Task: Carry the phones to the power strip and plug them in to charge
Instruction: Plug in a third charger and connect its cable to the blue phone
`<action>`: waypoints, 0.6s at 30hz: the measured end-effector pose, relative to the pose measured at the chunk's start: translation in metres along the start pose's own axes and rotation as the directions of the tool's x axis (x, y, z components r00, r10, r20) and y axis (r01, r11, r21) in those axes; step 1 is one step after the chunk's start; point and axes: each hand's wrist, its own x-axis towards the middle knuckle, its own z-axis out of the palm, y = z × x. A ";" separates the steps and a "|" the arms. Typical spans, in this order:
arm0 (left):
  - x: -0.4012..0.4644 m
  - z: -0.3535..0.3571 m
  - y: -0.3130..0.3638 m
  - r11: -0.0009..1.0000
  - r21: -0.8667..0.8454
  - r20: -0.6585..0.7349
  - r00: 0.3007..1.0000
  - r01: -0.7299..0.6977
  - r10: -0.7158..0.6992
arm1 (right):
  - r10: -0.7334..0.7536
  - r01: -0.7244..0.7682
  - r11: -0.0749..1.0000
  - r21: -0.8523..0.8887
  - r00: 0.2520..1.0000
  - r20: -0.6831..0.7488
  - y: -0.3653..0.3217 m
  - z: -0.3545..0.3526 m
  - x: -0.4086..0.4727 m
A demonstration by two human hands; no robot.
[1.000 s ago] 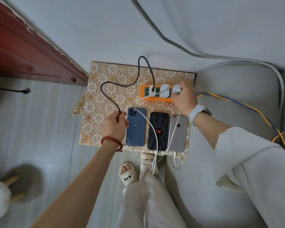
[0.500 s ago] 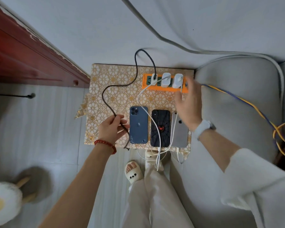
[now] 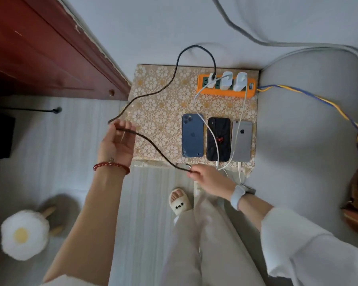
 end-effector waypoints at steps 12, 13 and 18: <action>-0.047 -0.026 -0.009 0.912 0.410 -0.118 0.990 -0.019 0.073 | 0.013 -0.012 0.998 0.062 1.000 -0.005 -0.033 0.026 -0.022; -0.042 -0.037 0.005 0.940 0.338 -0.207 0.971 -0.040 0.116 | 0.045 -0.046 0.999 0.025 0.998 0.032 -0.021 0.025 -0.029; -0.034 -0.080 0.036 0.984 0.177 -0.321 0.946 0.020 0.039 | 0.164 -0.168 0.983 -0.074 0.985 -0.057 0.011 0.023 -0.055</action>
